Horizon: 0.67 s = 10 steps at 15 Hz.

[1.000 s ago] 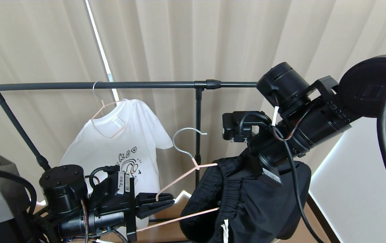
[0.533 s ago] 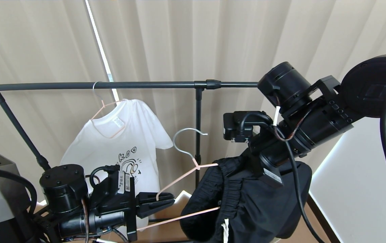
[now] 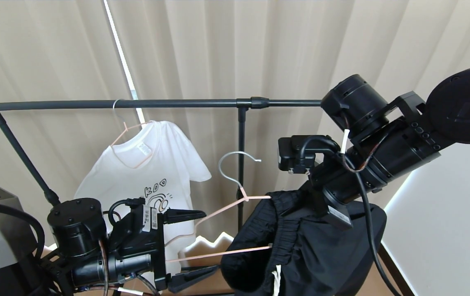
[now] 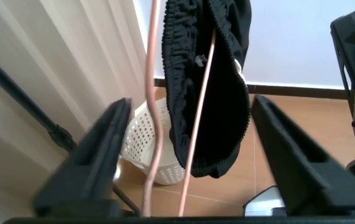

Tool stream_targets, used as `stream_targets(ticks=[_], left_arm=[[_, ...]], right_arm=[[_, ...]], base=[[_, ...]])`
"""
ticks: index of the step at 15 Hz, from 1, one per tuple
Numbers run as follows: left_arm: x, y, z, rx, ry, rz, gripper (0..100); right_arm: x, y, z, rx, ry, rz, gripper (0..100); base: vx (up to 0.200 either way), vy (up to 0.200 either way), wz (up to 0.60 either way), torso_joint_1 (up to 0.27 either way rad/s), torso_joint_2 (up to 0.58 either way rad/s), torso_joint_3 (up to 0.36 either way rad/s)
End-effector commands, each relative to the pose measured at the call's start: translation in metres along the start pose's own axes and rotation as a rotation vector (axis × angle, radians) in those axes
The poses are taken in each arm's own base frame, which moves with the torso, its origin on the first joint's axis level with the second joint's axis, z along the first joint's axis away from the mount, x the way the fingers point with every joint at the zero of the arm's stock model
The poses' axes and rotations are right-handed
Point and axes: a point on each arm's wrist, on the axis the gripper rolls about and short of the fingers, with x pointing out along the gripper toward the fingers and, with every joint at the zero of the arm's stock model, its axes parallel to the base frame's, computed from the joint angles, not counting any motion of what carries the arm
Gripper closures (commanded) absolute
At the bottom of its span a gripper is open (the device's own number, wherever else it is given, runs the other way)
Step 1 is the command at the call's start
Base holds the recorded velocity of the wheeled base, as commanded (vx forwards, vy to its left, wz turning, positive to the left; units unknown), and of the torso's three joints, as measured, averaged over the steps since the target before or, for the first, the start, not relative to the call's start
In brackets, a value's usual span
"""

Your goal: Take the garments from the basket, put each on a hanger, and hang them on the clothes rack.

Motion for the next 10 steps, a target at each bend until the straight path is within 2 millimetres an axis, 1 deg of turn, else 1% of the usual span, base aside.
stream_targets(ticks=[1,2,5,6,7,8,10], left_arm=[[-0.002,0.004,0.000,0.001,-0.003,0.018,0],[-0.002,0.004,0.000,0.001,-0.003,0.018,0],[-0.009,0.017,0.005,-0.008,-0.020,0.072,0],[-0.014,0.018,0.012,-0.020,-0.036,0.089,0],[-0.016,0.018,0.014,-0.027,-0.041,0.092,0],[-0.021,0.017,0.027,-0.067,-0.072,0.102,0],[-0.029,0.021,0.034,-0.083,-0.090,0.136,0]], right_arm=[[-0.002,0.002,-0.001,-0.001,0.000,0.002,100],[-0.002,0.002,-0.001,-0.001,0.000,0.002,100],[-0.004,0.006,-0.005,0.002,0.004,0.004,100],[-0.006,0.006,-0.007,0.007,0.007,0.003,100],[-0.007,0.007,-0.008,0.008,0.006,0.001,100],[-0.014,0.007,-0.011,0.015,-0.001,-0.015,100],[-0.024,0.007,-0.014,0.022,-0.012,-0.037,100]], base=[[0.000,0.000,0.00,0.000,0.00,0.000],[0.000,0.000,0.00,0.000,0.00,0.000],[0.000,0.000,0.00,0.000,0.00,0.000],[0.000,0.000,0.00,0.000,0.00,0.000],[0.000,0.000,0.00,0.000,0.00,0.000],[0.000,0.000,0.00,0.000,0.00,0.000],[0.000,0.000,0.00,0.000,0.00,0.000]])
